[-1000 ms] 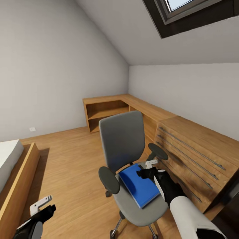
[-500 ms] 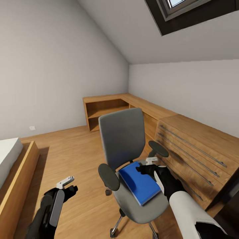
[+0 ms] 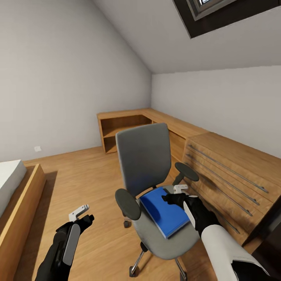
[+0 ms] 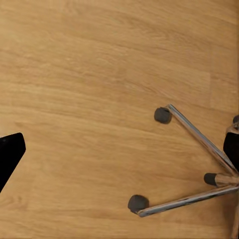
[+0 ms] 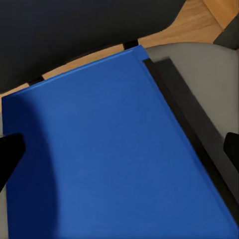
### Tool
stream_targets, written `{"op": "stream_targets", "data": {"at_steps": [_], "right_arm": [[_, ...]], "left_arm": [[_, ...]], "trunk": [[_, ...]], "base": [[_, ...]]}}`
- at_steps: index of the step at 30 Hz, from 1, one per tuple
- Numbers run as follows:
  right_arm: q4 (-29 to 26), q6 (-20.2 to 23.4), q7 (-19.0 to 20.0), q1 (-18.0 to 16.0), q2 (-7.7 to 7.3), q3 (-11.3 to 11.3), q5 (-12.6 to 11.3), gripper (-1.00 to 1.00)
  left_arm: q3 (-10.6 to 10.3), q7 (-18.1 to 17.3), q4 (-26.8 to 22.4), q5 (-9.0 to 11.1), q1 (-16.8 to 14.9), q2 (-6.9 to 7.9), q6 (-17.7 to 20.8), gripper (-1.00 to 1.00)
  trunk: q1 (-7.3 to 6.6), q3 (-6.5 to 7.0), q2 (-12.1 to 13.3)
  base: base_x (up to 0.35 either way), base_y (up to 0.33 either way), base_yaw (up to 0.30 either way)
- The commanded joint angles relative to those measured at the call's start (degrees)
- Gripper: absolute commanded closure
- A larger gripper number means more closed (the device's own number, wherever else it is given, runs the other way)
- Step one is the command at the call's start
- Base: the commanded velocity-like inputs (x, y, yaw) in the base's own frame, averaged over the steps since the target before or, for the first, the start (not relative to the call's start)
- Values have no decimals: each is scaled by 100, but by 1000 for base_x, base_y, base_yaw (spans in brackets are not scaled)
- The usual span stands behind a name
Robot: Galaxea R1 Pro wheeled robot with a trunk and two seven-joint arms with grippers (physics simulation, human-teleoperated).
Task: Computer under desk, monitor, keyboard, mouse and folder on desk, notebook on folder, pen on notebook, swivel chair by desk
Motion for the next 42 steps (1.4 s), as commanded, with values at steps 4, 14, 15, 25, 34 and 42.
{"op": "stream_targets", "data": {"at_steps": [4,14,15,25,34,42], "right_arm": [[-14,23,49,-3,-25,-46,59,-100],[-20,23,45,-3,-141,-50,59,-100],[-20,23,44,-3,-145,-51,59,-100],[-20,23,40,-3,-185,-47,63,-100],[-5,23,40,-3,-173,-41,69,-100],[-2,15,75,-3,-170,-40,49,-100]], "left_arm": [[6,41,-5,60,-3,-4,-42,-100],[-9,57,324,54,-5,18,-70,-100],[-9,57,336,54,-5,22,-70,-100],[-8,57,388,55,-3,61,-65,-100],[-3,38,374,69,-4,139,-71,-100],[20,62,-45,78,-3,144,-40,-100]], "trunk": [[0,-6,-4],[0,-6,-4],[0,-6,-4],[0,-6,-4],[0,-6,-4],[132,-114,-245]], "base": [[0,0,0],[0,0,0],[0,0,0],[149,0,0],[113,0,0],[14,0,0]]}}
